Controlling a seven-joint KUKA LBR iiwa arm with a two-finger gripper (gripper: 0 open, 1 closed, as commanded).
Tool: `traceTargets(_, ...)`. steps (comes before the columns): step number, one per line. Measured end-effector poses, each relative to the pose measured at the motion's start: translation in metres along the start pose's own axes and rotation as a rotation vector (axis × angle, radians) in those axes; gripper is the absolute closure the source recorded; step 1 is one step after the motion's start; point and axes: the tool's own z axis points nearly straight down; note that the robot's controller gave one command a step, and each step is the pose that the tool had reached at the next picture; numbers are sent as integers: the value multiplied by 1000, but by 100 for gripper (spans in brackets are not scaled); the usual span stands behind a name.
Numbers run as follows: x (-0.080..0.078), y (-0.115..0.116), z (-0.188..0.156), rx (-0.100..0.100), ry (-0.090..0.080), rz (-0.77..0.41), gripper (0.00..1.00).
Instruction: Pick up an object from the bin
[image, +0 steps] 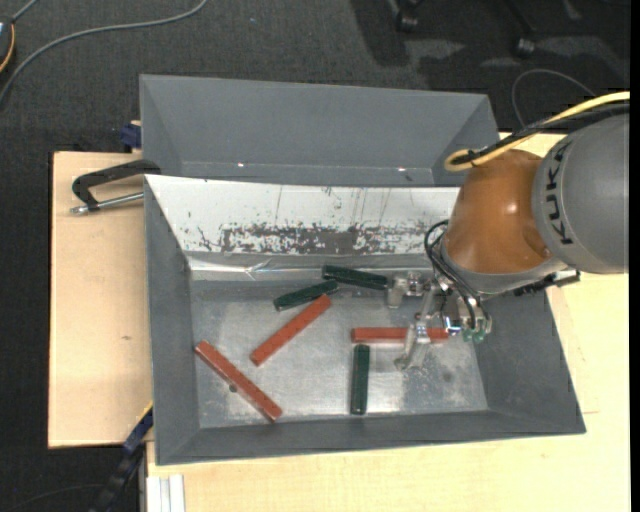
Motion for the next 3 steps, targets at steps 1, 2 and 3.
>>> traceTargets(1, 6, -3, 31, 0, 3, 191, 0)
traceTargets(2, 6, -3, 30, 1, 0, 190, 0)
traceTargets(3, 6, -3, 30, 2, 0, 190, 100)
